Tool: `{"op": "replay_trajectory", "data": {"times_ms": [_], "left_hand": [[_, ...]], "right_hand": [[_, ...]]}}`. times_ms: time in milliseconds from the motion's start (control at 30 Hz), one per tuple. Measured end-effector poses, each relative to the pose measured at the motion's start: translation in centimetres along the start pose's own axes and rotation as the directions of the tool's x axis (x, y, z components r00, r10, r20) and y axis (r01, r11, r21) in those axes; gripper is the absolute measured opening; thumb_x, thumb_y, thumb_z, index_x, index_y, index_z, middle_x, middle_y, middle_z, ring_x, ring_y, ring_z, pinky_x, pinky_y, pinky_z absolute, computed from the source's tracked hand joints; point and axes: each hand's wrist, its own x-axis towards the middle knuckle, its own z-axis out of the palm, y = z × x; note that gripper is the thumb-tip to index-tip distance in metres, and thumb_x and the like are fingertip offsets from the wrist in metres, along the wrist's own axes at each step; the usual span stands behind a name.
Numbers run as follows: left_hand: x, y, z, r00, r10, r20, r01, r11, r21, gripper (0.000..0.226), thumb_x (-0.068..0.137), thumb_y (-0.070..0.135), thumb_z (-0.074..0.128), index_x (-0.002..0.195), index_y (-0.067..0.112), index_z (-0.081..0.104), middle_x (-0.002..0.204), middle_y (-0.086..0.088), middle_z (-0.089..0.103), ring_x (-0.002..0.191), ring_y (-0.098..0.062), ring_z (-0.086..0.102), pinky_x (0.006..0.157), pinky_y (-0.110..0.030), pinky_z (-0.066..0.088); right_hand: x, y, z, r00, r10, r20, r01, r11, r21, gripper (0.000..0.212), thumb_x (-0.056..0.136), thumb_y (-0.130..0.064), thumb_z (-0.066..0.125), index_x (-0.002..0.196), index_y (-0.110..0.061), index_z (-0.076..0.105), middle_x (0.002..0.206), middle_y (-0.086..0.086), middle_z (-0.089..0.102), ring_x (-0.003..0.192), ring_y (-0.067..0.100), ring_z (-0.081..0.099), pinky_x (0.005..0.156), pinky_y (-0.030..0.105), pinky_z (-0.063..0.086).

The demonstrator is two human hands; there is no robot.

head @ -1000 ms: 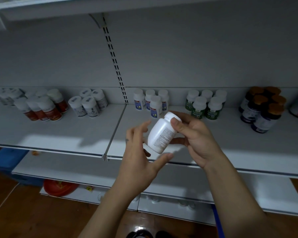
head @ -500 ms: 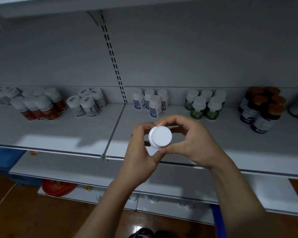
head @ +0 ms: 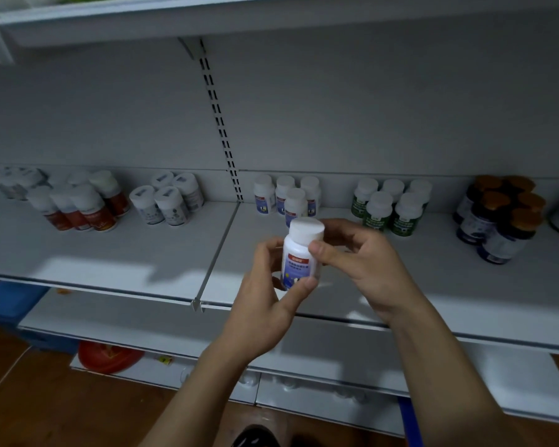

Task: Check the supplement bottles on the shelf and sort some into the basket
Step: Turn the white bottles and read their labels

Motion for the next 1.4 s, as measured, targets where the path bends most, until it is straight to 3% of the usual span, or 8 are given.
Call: {"op": "replay_trajectory", "data": {"times_ms": [133, 267, 400, 600, 767, 1033, 1200, 1400], "left_hand": [[0.0, -0.6, -0.2, 0.996, 0.029, 0.090, -0.031, 0.999, 0.017, 0.046, 0.091, 0.030, 0.060, 0.133, 0.024, 0.041, 0.120, 0.011, 0.057, 0.106, -0.017, 0.059, 0.086, -0.032, 0.052], [0.2, -1.0, -0.5, 0.997, 0.004, 0.083, -0.012, 0.995, 0.101, 0.061, 0.077, 0.037, 0.075, 0.131, 0.032, 0.045, 0.121, 0.008, 0.044, 0.107, -0.003, 0.054, 0.088, -0.014, 0.046], [0.2, -1.8, -0.6, 1.000, -0.010, -0.024, 0.014, 0.990, 0.142, 0.060, 0.073, 0.029, 0.083, 0.122, 0.037, 0.049, 0.112, 0.010, 0.047, 0.096, -0.001, 0.054, 0.081, -0.010, 0.044], [1.0, -2.3, -1.6, 0.990, -0.055, -0.127, 0.070, 0.991, 0.117, 0.062, 0.071, 0.028, 0.085, 0.122, 0.024, 0.050, 0.111, 0.011, 0.058, 0.096, -0.004, 0.058, 0.076, -0.011, 0.044], [1.7, -2.9, -2.7, 0.991, -0.009, -0.131, 0.023, 0.994, 0.106, 0.052, 0.072, 0.021, 0.084, 0.112, 0.024, 0.051, 0.110, 0.009, 0.059, 0.098, -0.005, 0.057, 0.079, -0.014, 0.044], [2.9, -3.0, -4.9, 0.987, 0.115, 0.115, -0.120, 0.992, 0.045, 0.049, 0.093, 0.044, 0.050, 0.140, 0.033, 0.038, 0.126, 0.013, 0.052, 0.110, -0.001, 0.053, 0.083, -0.011, 0.044], [3.8, -3.8, -5.6, 0.987, 0.124, 0.104, -0.133, 0.988, 0.080, 0.076, 0.079, 0.044, 0.074, 0.143, 0.034, 0.035, 0.125, 0.011, 0.043, 0.112, 0.003, 0.045, 0.082, -0.010, 0.044], [5.5, -6.4, -7.1, 0.990, 0.069, 0.124, -0.092, 0.976, 0.195, 0.058, 0.079, 0.030, 0.077, 0.131, 0.024, 0.051, 0.115, 0.010, 0.059, 0.101, -0.007, 0.053, 0.077, -0.013, 0.041]], "right_hand": [[0.2, 0.5, -0.2, 0.997, 0.038, 0.061, -0.045, 0.992, 0.114, 0.033, 0.073, -0.012, 0.075, 0.106, -0.015, 0.070, 0.102, -0.001, 0.074, 0.097, 0.011, 0.067, 0.083, 0.020, 0.050], [0.4, 0.8, 0.4, 0.995, 0.100, -0.010, -0.097, 0.983, 0.158, 0.037, 0.063, -0.012, 0.083, 0.097, -0.009, 0.068, 0.088, 0.003, 0.075, 0.082, 0.014, 0.070, 0.068, 0.024, 0.053], [0.6, 0.9, 1.5, 0.983, 0.161, -0.085, -0.138, 0.964, 0.226, 0.034, 0.061, -0.019, 0.077, 0.090, -0.008, 0.062, 0.077, 0.000, 0.072, 0.072, 0.013, 0.069, 0.061, 0.024, 0.053], [1.1, 1.4, 2.2, 0.971, 0.179, -0.159, -0.149, 0.972, 0.183, 0.033, 0.065, -0.014, 0.083, 0.094, -0.013, 0.066, 0.087, 0.002, 0.073, 0.085, 0.018, 0.068, 0.079, 0.044, 0.055], [1.5, 1.1, 2.9, 0.984, 0.061, -0.166, -0.030, 0.983, 0.179, 0.041, 0.067, -0.001, 0.077, 0.105, -0.015, 0.068, 0.097, -0.005, 0.074, 0.092, 0.008, 0.067, 0.076, 0.019, 0.052], [2.4, -0.6, 4.1, 0.986, -0.001, -0.169, 0.022, 0.992, 0.121, 0.044, 0.074, -0.004, 0.072, 0.115, -0.020, 0.065, 0.117, 0.001, 0.069, 0.109, 0.013, 0.065, 0.086, 0.021, 0.051], [3.4, -0.2, 5.8, 0.919, 0.095, -0.382, -0.029, 0.984, 0.173, 0.035, 0.077, 0.004, 0.072, 0.105, -0.018, 0.069, 0.104, 0.003, 0.073, 0.095, 0.015, 0.069, 0.079, 0.032, 0.058], [4.5, 1.9, 7.4, 0.878, 0.100, -0.467, -0.162, 0.982, -0.094, 0.027, 0.072, -0.009, 0.082, 0.097, -0.013, 0.071, 0.095, 0.005, 0.073, 0.089, 0.021, 0.071, 0.076, 0.037, 0.060]]}}
